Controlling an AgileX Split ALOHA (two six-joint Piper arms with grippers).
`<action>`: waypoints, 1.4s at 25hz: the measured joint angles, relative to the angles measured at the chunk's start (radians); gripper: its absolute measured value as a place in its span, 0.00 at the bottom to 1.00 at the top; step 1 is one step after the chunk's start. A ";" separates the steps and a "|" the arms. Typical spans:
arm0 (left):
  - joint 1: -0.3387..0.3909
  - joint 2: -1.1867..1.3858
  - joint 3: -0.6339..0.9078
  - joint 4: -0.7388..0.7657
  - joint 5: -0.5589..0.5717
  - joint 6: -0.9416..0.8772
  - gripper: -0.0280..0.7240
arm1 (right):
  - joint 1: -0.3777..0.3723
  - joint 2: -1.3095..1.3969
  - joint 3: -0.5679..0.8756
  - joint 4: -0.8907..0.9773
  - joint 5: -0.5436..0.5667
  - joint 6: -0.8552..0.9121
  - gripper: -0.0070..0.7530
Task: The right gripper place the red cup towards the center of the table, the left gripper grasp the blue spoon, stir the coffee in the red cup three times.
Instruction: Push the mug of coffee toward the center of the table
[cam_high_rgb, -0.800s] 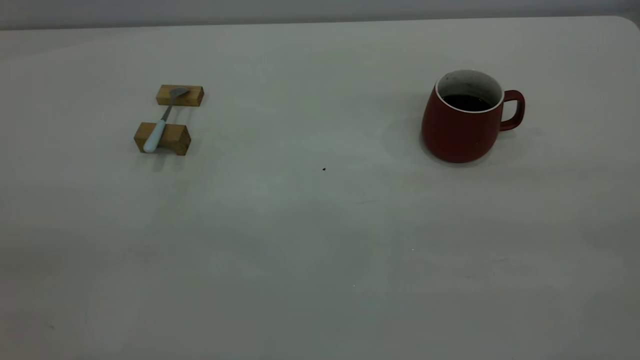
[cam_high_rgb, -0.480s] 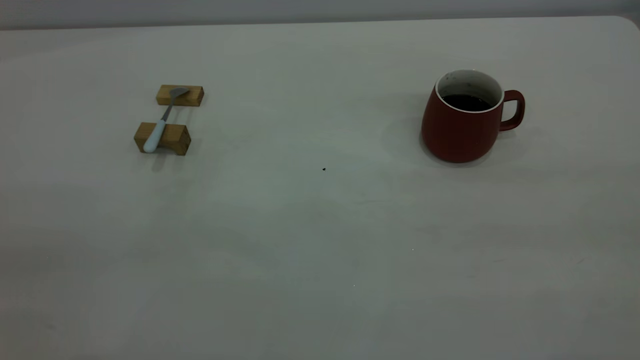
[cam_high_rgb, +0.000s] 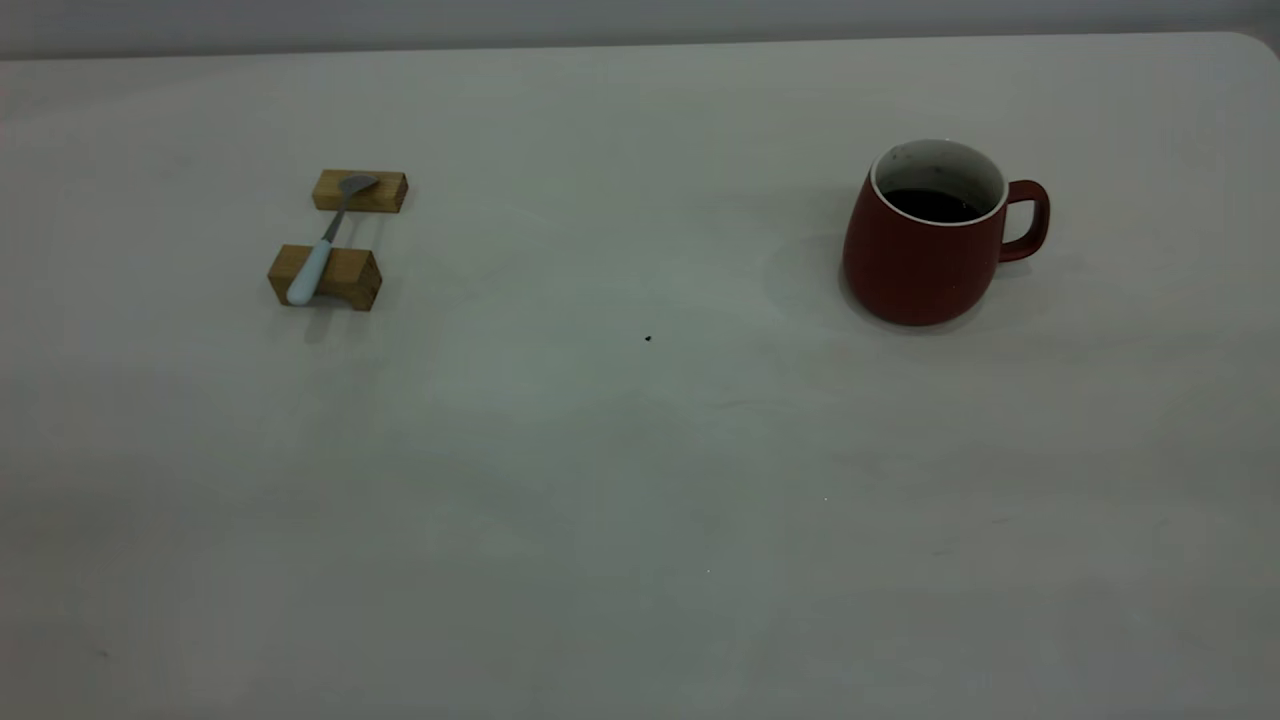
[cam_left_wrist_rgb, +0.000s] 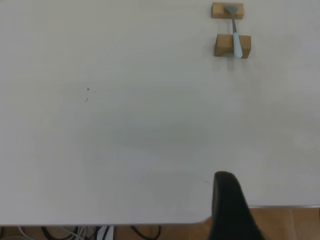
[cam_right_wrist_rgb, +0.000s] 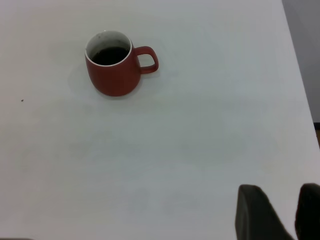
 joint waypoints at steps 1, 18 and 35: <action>0.000 0.000 0.000 0.000 0.000 0.000 0.70 | 0.000 0.000 0.000 0.000 0.000 0.000 0.32; 0.000 0.000 0.000 0.000 0.000 0.000 0.70 | 0.000 0.050 -0.031 -0.010 -0.057 0.065 0.51; 0.000 0.000 0.000 0.000 0.000 0.000 0.70 | 0.000 1.202 -0.352 -0.066 -0.535 -0.184 0.95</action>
